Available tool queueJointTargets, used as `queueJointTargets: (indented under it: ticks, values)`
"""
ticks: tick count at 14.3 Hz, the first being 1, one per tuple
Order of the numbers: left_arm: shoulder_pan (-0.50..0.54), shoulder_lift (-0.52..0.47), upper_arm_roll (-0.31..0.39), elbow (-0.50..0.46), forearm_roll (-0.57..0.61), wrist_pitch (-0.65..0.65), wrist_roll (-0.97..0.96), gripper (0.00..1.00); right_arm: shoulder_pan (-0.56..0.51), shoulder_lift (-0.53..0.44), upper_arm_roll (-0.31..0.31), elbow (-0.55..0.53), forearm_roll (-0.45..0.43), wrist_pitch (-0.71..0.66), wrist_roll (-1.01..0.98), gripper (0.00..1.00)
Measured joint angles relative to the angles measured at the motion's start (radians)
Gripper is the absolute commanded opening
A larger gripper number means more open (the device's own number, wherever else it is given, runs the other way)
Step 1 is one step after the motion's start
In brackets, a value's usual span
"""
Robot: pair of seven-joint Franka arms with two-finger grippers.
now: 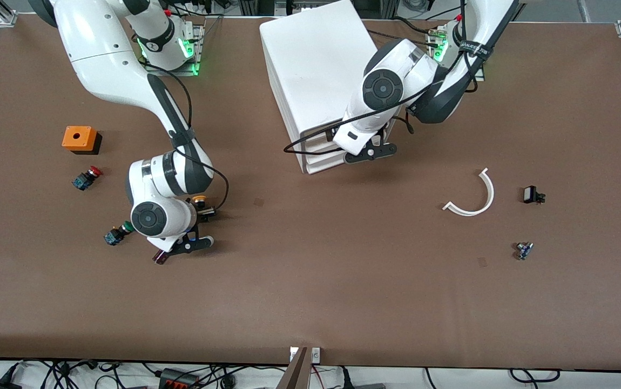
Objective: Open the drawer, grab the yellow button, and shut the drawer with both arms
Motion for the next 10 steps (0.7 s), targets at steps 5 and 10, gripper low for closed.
queueJointTargets:
  ticks: [5,10]
  values:
    - [0.027,-0.005,0.0,0.007,-0.002,0.0,0.015,1.0,-0.003,-0.07,-0.014,0.07,0.0,-0.106,0.0,1.0]
    - [0.173,-0.014,0.012,0.09,0.088,-0.03,0.236,1.0,-0.006,-0.153,-0.059,0.236,0.0,-0.369,0.001,1.0]
